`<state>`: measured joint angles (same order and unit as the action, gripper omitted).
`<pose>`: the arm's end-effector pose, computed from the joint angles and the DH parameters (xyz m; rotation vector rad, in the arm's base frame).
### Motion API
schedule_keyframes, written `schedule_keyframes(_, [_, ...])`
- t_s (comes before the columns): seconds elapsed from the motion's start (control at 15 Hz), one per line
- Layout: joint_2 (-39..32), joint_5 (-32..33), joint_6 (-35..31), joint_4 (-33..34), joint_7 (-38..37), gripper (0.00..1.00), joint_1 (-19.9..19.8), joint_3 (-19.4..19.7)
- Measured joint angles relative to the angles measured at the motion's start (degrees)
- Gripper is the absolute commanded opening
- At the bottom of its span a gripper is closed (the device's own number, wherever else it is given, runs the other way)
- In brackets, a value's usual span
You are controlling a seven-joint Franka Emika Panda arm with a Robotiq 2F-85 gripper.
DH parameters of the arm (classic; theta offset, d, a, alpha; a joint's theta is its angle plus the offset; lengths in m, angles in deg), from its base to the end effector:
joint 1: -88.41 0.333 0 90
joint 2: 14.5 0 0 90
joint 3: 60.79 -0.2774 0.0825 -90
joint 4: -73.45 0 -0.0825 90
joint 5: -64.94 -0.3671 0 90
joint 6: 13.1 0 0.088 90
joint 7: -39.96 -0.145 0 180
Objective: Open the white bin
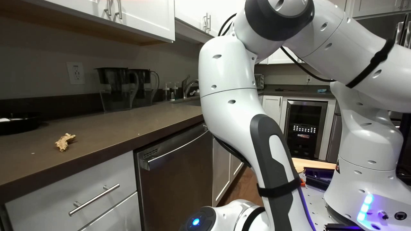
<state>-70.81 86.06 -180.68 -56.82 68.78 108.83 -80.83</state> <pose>0.2306 0.3146 -0.0868 -2.1252 -1.9268 0.3601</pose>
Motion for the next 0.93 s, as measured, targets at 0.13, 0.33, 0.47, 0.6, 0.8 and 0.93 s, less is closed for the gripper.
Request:
schedule_keyframes(0.13, [0.75, 0.0, 1.31, 0.23, 0.0, 0.05, -0.68, -0.48])
schedule_keyframes(0.33, [1.73, 0.0, 3.78, 0.52, 0.0, 0.05, -1.96, -1.42])
schedule_keyframes(0.47, [2.19, 0.0, 4.98, 0.7, 0.0, 0.05, -2.48, -1.8])
schedule_keyframes(0.6, [2.53, 0.0, 5.61, 0.82, 0.0, 0.05, -2.57, -1.87])
schedule_keyframes(0.8, [2.69, 0.0, 5.95, 0.98, 0.0, 0.05, -2.58, -1.89])
schedule_keyframes(0.93, [2.71, 0.0, 6.07, 1.13, 0.0, 0.05, -2.6, -1.9])
